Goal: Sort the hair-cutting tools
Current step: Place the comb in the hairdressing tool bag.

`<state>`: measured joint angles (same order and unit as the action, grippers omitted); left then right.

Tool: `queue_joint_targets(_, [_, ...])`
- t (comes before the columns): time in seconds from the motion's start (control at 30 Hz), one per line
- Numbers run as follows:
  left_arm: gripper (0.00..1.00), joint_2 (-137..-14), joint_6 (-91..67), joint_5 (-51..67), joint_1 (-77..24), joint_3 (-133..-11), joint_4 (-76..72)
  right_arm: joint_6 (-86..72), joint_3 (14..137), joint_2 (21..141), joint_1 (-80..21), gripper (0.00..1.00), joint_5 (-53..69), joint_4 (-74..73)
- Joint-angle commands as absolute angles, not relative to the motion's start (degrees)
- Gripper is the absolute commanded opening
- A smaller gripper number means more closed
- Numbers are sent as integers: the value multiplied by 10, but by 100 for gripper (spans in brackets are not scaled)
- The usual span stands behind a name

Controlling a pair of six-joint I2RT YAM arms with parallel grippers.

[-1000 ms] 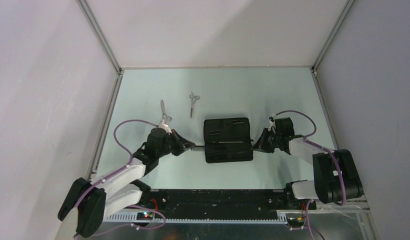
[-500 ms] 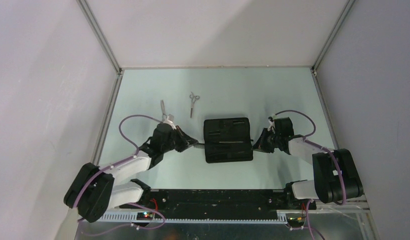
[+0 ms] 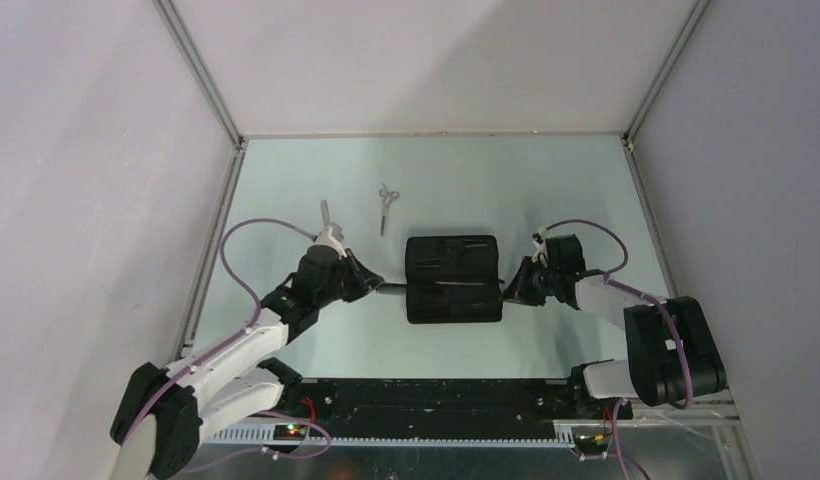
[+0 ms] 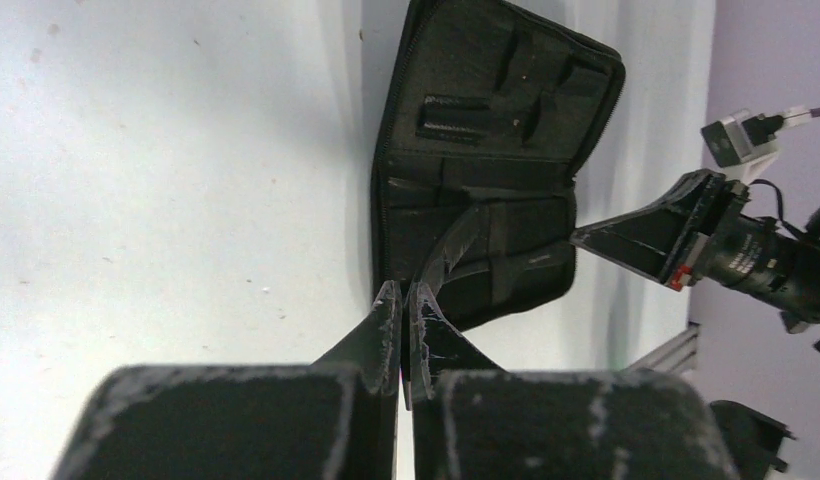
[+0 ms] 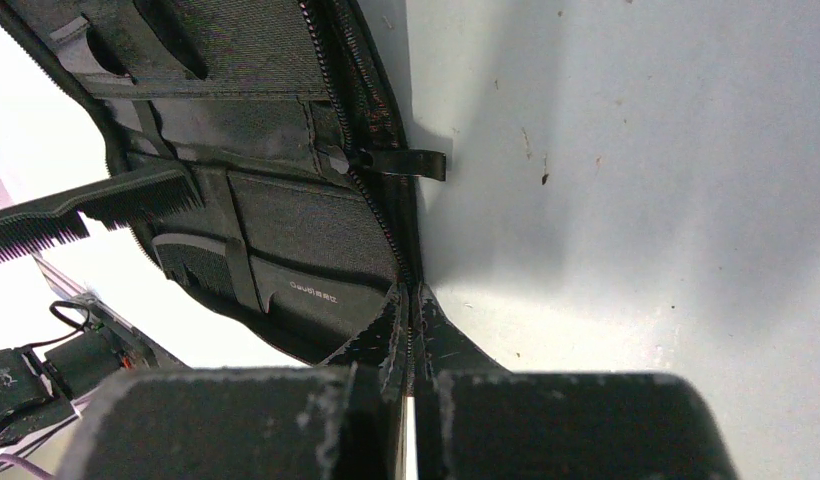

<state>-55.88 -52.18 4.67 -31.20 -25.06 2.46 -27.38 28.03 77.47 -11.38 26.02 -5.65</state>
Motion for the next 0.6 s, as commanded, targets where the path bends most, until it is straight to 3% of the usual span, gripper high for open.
queue_joint_targets(0.0, [0, -535, -426, -31, -315, -276, 89, -270, 285, 777, -117, 0, 275, -42])
queue_joint_targets(0.57, [0, -620, -359, 39, -357, -316, 87, -270, 285, 776, -118, 0, 279, -42])
